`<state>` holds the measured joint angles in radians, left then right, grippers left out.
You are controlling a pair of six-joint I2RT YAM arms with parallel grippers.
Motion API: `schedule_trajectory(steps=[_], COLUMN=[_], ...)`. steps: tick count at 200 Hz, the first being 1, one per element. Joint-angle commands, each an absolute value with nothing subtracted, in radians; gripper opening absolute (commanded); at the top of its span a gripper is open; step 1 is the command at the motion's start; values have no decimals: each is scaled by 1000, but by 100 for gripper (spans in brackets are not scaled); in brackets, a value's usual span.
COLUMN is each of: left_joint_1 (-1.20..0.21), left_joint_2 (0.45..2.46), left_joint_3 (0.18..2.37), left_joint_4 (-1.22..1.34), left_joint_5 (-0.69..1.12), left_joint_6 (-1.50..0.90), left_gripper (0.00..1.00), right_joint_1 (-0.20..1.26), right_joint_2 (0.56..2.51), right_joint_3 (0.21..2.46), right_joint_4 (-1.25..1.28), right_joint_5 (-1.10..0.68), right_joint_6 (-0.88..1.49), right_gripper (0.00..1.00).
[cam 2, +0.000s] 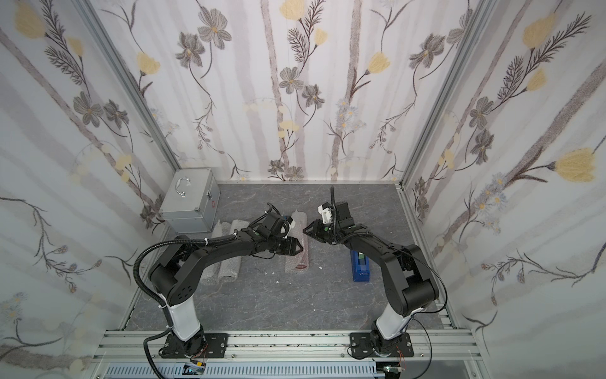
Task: Wrap wine bottles in bubble wrap
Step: Wrap the wine bottle in bubble wrap.
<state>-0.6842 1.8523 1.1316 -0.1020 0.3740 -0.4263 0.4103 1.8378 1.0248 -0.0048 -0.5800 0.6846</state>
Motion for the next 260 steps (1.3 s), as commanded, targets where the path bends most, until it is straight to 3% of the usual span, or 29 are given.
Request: schedule_trajectory(steps=[1,22,59,131,206,260], left_joint_1=[-684,-684,-683,-687,-692,-691], left_joint_2=[1856,1858,1854,1839,1839,1824], left_joint_3=[1135,1140,1140,1140,1143,1158], left_joint_4=[-111,-112,-111,-109,-110,-125], left_joint_5=[359,360,362,367,366,366], left_joint_6=[-433,-436,-444,-452,-459,-457], left_gripper=[59,59,59,59,60,60], right_joint_1=[424,428,428,395,385,395], right_joint_2=[1876,1885,1952,2103,1883,1896], right_joint_3=[1081,1100,1159,1277,987,865], right_joint_4=[-23,9,-2,-81,37,166], right_joint_5=[-593,-641,-652,-545,-570,-604], right_joint_6=[670,696,701,699,727,747], right_gripper=[29,10,6,17,41,40])
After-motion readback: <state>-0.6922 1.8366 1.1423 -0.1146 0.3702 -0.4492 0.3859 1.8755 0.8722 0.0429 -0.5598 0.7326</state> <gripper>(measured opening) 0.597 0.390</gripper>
